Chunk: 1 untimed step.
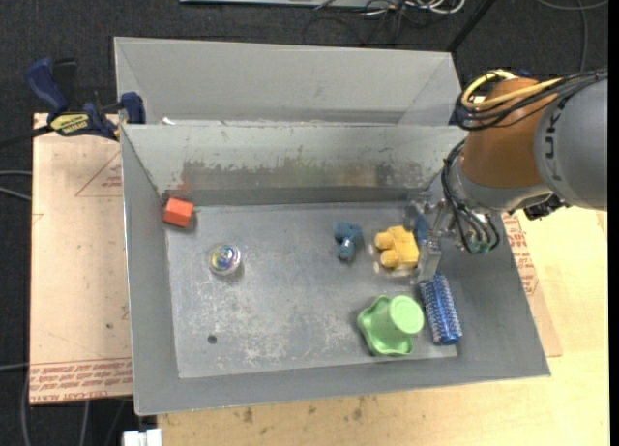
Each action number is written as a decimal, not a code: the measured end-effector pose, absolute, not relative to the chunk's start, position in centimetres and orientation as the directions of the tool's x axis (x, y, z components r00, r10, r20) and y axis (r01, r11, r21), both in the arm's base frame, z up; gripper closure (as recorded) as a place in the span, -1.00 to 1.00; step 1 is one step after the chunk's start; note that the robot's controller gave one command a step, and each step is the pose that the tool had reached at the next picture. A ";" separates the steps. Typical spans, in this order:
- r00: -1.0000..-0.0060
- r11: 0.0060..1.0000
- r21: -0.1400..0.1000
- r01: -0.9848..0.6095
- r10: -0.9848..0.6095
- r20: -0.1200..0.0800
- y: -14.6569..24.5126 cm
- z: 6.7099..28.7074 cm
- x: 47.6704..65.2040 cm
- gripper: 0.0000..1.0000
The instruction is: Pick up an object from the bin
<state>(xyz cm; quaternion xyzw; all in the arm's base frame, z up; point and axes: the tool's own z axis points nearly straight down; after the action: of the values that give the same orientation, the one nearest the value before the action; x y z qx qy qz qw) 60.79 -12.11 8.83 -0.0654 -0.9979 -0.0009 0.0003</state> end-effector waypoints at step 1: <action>-0.987 0.987 0.005 0.163 0.163 -0.001 -5.5 6.9 61.9 -1.00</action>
Offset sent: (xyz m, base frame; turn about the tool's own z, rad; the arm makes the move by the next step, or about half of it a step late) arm 0.0100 0.0600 -0.0183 0.0403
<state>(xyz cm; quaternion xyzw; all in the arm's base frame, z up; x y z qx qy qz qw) 61.92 -5.51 6.93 -0.0820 -0.9966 -0.0024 -0.0009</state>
